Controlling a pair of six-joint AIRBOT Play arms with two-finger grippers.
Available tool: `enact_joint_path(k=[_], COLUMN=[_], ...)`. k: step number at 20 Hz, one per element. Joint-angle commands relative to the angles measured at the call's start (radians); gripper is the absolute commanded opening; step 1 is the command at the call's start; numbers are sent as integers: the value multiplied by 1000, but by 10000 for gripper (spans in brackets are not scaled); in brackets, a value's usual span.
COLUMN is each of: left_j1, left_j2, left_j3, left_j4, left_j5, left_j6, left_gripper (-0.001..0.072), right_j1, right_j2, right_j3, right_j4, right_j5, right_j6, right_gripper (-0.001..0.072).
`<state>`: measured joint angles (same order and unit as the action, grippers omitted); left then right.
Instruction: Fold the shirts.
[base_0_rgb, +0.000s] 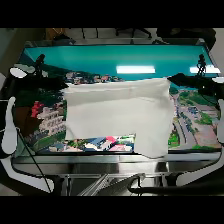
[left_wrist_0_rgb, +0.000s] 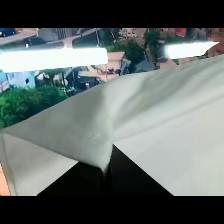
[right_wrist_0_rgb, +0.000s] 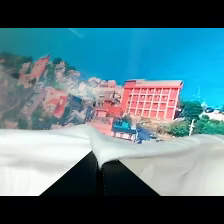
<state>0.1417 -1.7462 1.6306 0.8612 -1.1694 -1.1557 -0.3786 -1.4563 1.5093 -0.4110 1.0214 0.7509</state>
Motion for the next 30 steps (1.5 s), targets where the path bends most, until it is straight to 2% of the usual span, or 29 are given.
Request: enact_joint_path(k=[1, 5, 14, 15, 16, 17, 18, 20, 22, 23, 24, 25, 27, 30], left_j1=[-4, -38, -68, -69, -70, -69, -65, -43, -6, 11, 27, 42, 69, 112], left_j2=[-122, -179, -253, -251, -251, -251, -251, -249, -243, -231, -206, -165, -59, 88], left_j3=[95, 95, 97, 102, 117, 145, 182, 261, 311, 293, 238, 142, -104, -468], left_j4=[27, 166, 192, 190, 190, 192, 193, 194, 194, 194, 194, 194, 194, 193], left_j5=[-5, -5, 47, 42, 27, -4, -58, -201, -371, -431, -467, -478, -428, -299], left_j6=[-22, -42, -44, -48, -62, -93, -117, -160, -208, -222, -233, -233, -198, -151], left_gripper=[8, 9, 13, 115, 511, 685, 685, 685, 685, 685, 685, 685, 685, 686], right_j1=[2, 10, 43, 47, 49, 50, 47, 24, -18, -44, -66, -87, -132, -199], right_j2=[-57, -68, -118, -117, -114, -105, -85, -13, 80, 128, 175, 227, 327, 460], right_j3=[32, 29, 6, 6, 6, 7, 8, 9, 6, -8, -42, -100, -254, -505], right_j4=[-81, -329, -341, -341, -341, -342, -342, -370, -480, -562, -639, -718, -798, -797], right_j5=[-48, 3, 34, 37, 42, 49, 62, 87, 133, 173, 207, 233, 298, 311], right_j6=[-22, 56, 61, 61, 66, 70, 88, 157, 304, 411, 484, 548, 610, 638], right_gripper=[13, 14, 15, 25, 124, 271, 305, 305, 306, 306, 341, 385, 385, 385])
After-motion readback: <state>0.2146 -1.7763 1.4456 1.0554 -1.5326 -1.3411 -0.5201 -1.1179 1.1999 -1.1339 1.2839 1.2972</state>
